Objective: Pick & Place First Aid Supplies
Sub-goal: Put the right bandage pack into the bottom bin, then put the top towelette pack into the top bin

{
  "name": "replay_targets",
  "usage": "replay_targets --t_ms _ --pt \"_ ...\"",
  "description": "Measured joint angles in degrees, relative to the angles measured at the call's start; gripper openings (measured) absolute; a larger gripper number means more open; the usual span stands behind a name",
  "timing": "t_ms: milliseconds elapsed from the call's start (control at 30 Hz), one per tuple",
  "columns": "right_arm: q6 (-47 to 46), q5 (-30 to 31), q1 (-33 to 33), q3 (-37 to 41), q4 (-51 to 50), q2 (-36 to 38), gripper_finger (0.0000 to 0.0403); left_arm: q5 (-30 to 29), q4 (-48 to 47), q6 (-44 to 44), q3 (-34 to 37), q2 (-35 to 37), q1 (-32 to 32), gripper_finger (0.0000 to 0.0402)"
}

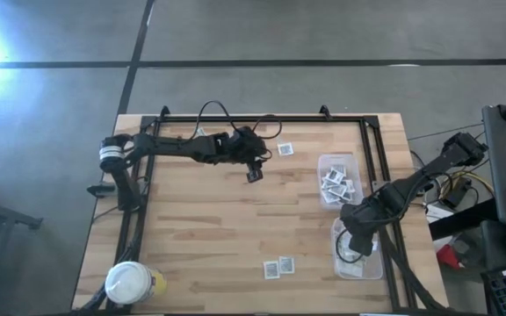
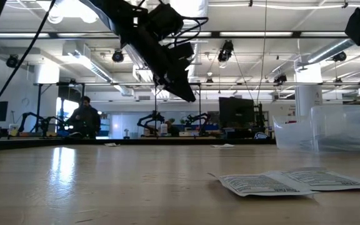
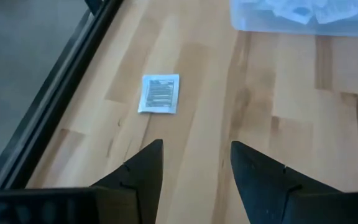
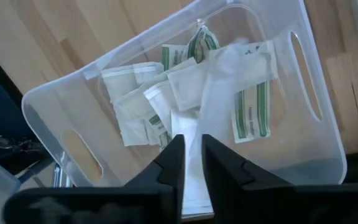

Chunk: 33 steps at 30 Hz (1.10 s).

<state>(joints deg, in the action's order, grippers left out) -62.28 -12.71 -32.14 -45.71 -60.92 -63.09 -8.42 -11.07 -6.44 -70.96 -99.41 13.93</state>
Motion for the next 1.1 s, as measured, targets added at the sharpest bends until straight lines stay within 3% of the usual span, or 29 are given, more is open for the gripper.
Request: replay_targets --t_ms 267,367,567,700,767,1000,1100 --pt "0.4 0.1 0.9 -1.6 -0.2 0.0 0.0105 0.0 -1.9 -1.8 0.0 0.1 0.4 0.0183" --pt "4.0 2.9 1.9 -3.6 -0.2 0.1 0.0113 0.1 -4.8 -2.6 0.0 1.5 -0.1 0.0183" --pt "16.7 19.3 6.4 -9.3 -0.2 0.1 0.0115 0.1 -11.3 -2.4 0.0 5.1 -0.1 0.0183" --pt "24.8 31.2 11.9 -13.2 0.0 0.1 0.0109 4.8 -12.4 -0.8 1.1 7.0 -0.2 0.0183" --pt "28.9 34.0 15.4 -14.9 0.4 0.1 0.0107 7.3 -11.9 -0.4 2.4 7.7 -0.3 0.0182" --pt "44.9 33.2 31.1 -15.9 8.6 -0.8 0.0108 7.9 -5.3 1.4 11.0 11.0 -0.6 0.0181" --pt "50.8 29.7 39.2 -15.9 11.5 -2.0 0.0117 7.9 -2.0 2.4 14.6 13.4 -0.6 0.0181"
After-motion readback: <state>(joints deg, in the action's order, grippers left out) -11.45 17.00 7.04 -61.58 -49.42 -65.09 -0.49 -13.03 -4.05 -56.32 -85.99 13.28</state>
